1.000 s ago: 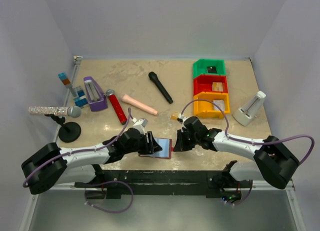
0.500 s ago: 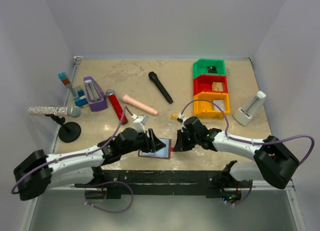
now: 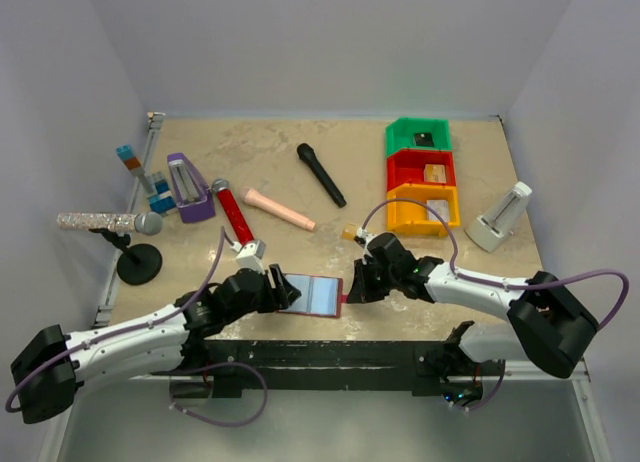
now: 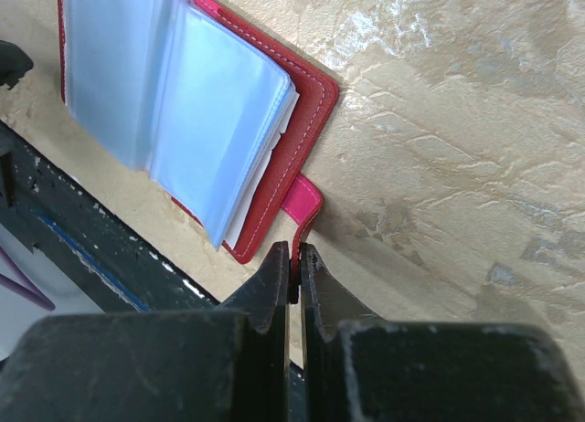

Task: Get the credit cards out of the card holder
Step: Remove the credit card from the card holder.

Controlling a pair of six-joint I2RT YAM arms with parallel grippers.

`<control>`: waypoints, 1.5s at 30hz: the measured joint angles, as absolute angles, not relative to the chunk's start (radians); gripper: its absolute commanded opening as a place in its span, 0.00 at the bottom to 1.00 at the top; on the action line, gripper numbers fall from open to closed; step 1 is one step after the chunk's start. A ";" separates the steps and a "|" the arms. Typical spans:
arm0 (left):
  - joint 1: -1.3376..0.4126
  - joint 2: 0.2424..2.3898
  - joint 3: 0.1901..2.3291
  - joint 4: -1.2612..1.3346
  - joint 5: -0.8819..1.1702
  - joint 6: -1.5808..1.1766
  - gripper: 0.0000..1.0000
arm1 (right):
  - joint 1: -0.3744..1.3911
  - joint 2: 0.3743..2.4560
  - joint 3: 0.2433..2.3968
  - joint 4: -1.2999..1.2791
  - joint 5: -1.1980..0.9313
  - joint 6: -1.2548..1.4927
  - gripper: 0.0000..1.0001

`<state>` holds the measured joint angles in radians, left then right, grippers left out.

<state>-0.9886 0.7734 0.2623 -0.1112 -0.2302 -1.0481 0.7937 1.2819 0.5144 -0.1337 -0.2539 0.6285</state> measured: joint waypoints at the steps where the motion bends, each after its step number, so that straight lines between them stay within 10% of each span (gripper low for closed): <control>1: -0.989 0.781 0.260 -0.118 -0.231 -1.051 0.65 | 0.794 1.282 0.514 -0.134 -0.254 0.628 0.00; 31: -0.989 0.945 0.245 0.010 -0.182 -1.056 0.63 | 0.794 1.283 0.514 -0.134 -0.254 0.628 0.00; 45: -0.989 0.701 0.233 -0.142 -0.284 -1.082 0.63 | 0.794 1.283 0.514 -0.134 -0.254 0.629 0.00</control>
